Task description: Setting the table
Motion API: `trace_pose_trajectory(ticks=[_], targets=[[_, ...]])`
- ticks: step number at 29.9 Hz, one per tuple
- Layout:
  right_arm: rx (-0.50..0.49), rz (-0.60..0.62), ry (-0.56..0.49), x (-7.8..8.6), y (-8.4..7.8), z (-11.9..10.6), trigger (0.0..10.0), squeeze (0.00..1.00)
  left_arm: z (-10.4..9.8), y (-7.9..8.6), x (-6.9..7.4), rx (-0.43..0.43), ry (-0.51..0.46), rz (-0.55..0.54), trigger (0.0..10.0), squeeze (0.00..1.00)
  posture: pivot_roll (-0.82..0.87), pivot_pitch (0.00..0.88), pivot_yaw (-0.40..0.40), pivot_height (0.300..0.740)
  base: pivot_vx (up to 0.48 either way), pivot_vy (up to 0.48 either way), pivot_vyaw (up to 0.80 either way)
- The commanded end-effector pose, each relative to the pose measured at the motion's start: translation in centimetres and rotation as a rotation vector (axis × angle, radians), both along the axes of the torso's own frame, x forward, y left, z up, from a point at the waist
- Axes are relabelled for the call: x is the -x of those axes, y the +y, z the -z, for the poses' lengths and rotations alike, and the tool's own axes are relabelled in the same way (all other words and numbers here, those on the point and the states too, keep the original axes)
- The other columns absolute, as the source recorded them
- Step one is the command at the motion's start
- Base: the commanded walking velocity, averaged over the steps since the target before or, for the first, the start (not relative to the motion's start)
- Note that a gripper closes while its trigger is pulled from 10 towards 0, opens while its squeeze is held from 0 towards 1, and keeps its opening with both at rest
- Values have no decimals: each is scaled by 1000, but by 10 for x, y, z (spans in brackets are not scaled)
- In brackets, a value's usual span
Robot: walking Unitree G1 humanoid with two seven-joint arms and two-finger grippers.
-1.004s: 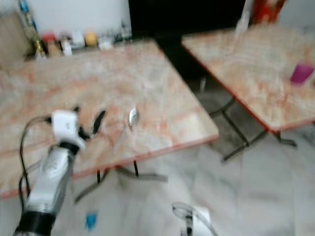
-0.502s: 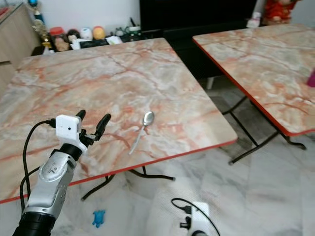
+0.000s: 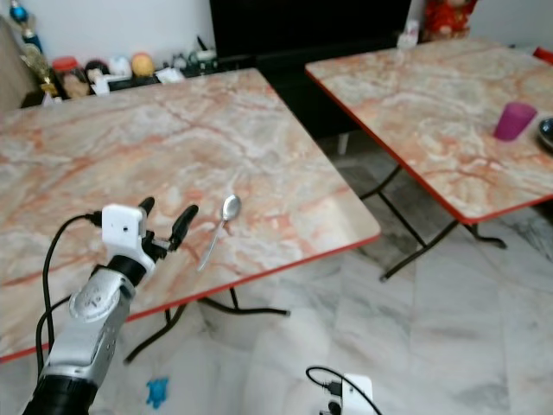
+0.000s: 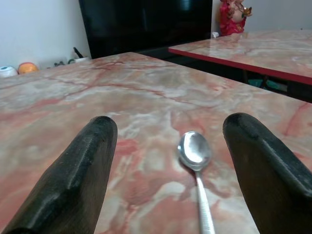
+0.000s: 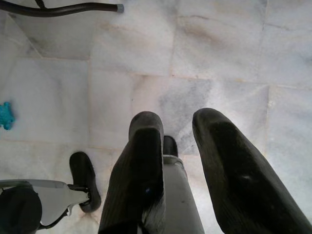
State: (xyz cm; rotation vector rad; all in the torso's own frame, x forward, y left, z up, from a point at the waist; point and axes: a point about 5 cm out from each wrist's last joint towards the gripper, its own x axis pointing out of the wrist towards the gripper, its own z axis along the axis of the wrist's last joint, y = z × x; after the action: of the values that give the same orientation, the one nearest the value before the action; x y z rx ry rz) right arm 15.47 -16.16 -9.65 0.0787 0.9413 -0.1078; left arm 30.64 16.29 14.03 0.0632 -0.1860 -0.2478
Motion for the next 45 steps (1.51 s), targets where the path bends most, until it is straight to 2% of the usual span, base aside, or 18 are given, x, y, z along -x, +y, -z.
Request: trace_pose_trajectory(ticks=[1, 7, 11, 16, 21, 32, 36, 45], targets=[[-4, -7, 0, 0, 6, 0, 10000, 0, -3, 1, -1, -11, -3, 0, 10000, 0, 135, 0, 33, 740, 0, 0, 0], [-8, -17, -16, -11, 17, -4, 10000, 0, 1, -2, -1, -25, 24, 32, 10000, 0, 133, 0, 32, 740, 0, 0, 0], [-1, -26, -35, -22, 22, -8, 10000, 0, 7, -7, 0, -52, 53, 59, 10000, 0, 133, 1, 29, 740, 0, -427, 0], [2, -30, -41, -27, 23, -10, 10000, 0, 11, -10, -4, -44, 79, 65, 10000, 0, 131, 2, 27, 740, 0, 0, 0], [3, -25, -42, -27, 22, -10, 10000, 0, 12, -7, -6, -5, 94, 39, 10000, 0, 128, 3, 28, 740, 0, 0, 0], [12, -19, 14, 0, 0, 0, 10000, 0, 11, -4, -6, 10, 85, 24, 10000, 0, 132, 0, 26, 740, 150, 0, -206], [19, -20, 12, 0, -2, 0, 10000, 0, 11, -4, -6, 6, 87, 26, 10000, 0, 128, 0, 28, 740, 274, 0, 0], [4, -46, 8, -12, 21, -3, 10000, 0, 12, -1, -4, 5, 87, 40, 10000, 0, 131, 0, 27, 740, 90, 0, 0]])
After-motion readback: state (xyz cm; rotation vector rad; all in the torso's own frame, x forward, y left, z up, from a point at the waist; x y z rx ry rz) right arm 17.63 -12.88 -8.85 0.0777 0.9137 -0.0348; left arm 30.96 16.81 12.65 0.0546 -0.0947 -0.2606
